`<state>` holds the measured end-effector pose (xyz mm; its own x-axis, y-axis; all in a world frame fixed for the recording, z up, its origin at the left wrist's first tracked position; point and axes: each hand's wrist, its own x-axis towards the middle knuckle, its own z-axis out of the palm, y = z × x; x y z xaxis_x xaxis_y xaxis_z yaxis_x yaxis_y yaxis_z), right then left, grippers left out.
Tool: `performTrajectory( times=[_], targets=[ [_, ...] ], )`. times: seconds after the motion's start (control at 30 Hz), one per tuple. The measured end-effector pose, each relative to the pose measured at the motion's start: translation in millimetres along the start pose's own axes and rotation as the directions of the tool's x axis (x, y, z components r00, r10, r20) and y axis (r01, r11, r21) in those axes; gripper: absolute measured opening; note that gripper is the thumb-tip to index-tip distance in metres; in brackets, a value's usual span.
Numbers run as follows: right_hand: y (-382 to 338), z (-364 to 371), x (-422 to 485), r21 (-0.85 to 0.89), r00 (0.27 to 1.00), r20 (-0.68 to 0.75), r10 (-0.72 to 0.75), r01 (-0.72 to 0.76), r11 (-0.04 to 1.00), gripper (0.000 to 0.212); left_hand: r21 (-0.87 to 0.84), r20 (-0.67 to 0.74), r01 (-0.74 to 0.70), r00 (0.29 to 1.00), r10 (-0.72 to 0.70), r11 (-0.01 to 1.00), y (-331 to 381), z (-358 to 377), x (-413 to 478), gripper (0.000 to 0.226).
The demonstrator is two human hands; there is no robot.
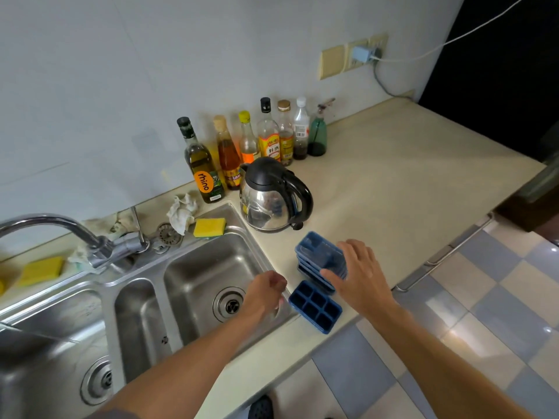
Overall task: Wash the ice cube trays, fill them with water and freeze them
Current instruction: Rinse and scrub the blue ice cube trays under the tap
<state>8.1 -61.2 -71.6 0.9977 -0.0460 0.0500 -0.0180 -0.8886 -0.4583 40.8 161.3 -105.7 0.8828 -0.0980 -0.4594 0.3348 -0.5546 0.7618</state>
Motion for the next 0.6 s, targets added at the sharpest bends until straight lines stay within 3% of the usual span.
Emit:
performTrajectory(
  times=[0.1, 0.3, 0.43, 0.6],
  targets=[
    [-5, 4, 8, -0.106, 0.990, 0.139, -0.021, 0.035, 0.994, 0.066, -0.015, 0.035, -0.056, 0.998, 0.056, 0.998, 3, -10, -1, 0.013],
    [-16, 1, 20, -0.152, 0.980, 0.187, 0.071, -0.042, 0.988, 0.066, -0.094, 0.090, -0.091, 0.991, 0.100, 0.991, -6, -40, 10, 0.015],
    [-40, -4, 25, -0.049, 0.986, 0.107, 0.125, -0.121, 0.991, 0.059, -0.193, 0.090, -0.069, 0.992, 0.087, 0.979, -14, -56, 22, 0.015],
    [-98, 5, 29, 0.071, 0.997, 0.045, 0.058, -0.061, 0.996, 0.054, -0.387, 0.160, 0.015, 0.986, 0.051, 0.922, -15, -74, 16, 0.023]
  ],
)
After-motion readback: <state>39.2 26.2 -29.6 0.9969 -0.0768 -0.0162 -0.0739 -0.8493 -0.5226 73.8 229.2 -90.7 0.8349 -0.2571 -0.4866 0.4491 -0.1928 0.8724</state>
